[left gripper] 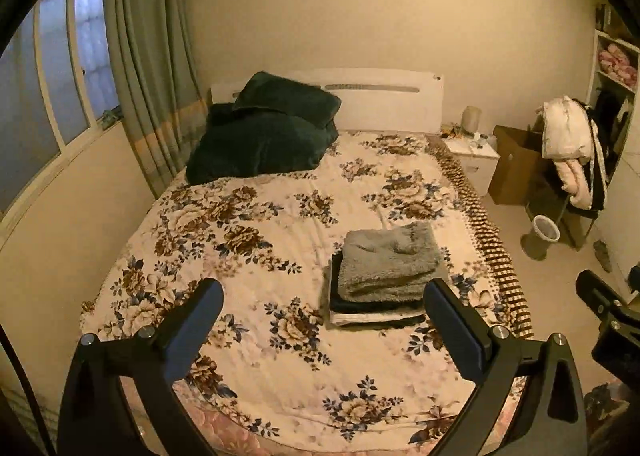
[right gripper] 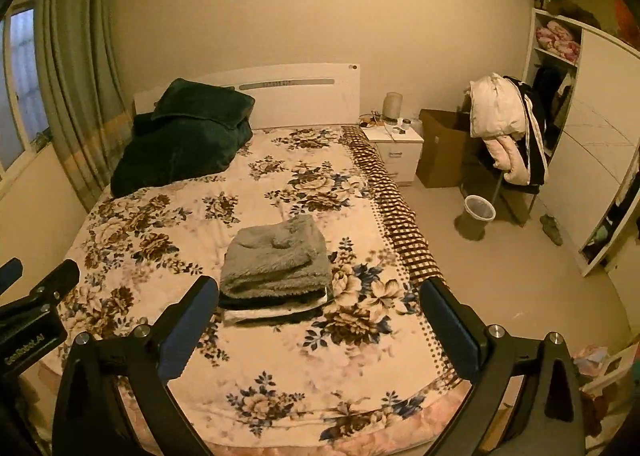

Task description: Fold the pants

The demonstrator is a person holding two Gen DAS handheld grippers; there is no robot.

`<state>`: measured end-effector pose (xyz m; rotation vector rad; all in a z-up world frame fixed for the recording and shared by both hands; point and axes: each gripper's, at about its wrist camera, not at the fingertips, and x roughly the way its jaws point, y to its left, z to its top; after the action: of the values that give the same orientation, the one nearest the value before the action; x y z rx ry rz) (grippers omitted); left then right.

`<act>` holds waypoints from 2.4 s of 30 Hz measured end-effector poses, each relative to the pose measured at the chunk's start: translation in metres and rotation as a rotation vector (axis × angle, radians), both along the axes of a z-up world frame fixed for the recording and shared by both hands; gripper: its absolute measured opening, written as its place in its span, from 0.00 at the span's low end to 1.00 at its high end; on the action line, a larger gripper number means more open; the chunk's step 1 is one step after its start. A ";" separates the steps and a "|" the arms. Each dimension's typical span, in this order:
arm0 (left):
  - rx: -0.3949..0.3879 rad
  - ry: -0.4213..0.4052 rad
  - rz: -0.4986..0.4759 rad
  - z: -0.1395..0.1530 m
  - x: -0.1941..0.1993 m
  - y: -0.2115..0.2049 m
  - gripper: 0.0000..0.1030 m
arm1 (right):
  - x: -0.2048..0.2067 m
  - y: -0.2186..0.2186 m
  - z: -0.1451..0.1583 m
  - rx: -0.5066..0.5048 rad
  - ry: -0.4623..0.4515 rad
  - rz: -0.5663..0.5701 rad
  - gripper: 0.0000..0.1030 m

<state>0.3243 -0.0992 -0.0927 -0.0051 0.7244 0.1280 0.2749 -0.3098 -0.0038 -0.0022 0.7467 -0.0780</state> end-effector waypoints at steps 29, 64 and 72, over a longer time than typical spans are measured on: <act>-0.010 0.094 0.004 -0.024 0.023 -0.009 0.99 | 0.032 -0.004 -0.056 -0.011 0.086 0.013 1.00; -0.010 0.131 0.002 -0.031 0.011 -0.019 0.99 | 0.009 0.001 -0.072 0.022 0.106 0.018 1.00; -0.009 0.136 0.001 -0.032 0.010 -0.019 0.99 | 0.007 0.001 -0.072 0.024 0.109 0.025 1.00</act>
<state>0.3339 -0.1185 -0.1246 -0.0052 0.8606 0.1272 0.2819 -0.3088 -0.0760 0.0069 0.8562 -0.0458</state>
